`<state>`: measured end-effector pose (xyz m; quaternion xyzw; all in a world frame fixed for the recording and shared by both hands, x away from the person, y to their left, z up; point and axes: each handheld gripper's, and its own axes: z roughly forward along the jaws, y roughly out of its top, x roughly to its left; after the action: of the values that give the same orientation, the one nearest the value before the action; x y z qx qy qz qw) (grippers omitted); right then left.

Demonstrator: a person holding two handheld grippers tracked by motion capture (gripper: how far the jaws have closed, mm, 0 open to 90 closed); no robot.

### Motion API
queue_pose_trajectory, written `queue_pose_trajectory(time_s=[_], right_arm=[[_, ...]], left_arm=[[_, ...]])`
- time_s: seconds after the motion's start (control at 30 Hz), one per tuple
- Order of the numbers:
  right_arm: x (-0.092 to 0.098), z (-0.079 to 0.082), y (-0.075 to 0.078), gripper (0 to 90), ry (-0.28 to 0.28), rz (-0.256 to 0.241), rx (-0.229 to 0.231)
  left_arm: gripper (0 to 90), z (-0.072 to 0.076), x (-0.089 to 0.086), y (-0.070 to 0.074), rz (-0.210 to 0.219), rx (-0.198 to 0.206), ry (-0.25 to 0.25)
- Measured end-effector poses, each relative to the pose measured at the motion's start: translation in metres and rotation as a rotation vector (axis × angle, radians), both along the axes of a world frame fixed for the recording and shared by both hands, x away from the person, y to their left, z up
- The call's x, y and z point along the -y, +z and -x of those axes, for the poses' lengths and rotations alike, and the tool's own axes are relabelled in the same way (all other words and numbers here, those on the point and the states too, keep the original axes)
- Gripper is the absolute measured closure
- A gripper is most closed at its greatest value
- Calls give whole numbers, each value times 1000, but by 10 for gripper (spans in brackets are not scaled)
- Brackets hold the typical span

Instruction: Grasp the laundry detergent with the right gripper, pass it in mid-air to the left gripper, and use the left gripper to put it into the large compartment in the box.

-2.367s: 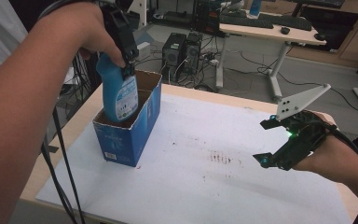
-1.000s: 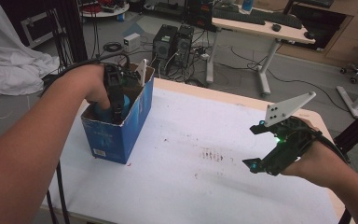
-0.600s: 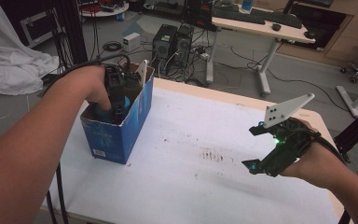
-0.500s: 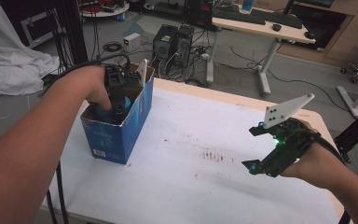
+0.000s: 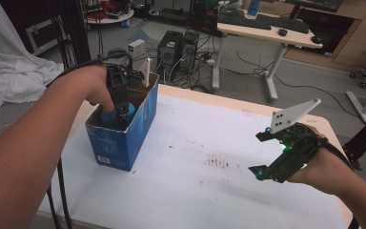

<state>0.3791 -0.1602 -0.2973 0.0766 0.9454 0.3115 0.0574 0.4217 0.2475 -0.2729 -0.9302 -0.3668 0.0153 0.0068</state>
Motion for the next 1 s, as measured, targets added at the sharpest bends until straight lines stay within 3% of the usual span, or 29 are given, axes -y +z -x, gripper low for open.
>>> queue_pose_trajectory(time_s=[0.47, 0.6, 0.7, 1.0], right_arm=[[7, -4, 1, 8, -9, -5, -5], [7, -4, 2, 8, -9, 4, -9], [8, -5, 5, 8, -4, 7, -10], [9, -8, 12, 8, 24, 30, -19]], left_arm=[[221, 5, 2, 29, -4, 41, 3], [202, 7, 5, 38, -11, 42, -17], [177, 8, 9, 45, -5, 66, -15], [143, 12, 27, 67, 7, 81, -78]])
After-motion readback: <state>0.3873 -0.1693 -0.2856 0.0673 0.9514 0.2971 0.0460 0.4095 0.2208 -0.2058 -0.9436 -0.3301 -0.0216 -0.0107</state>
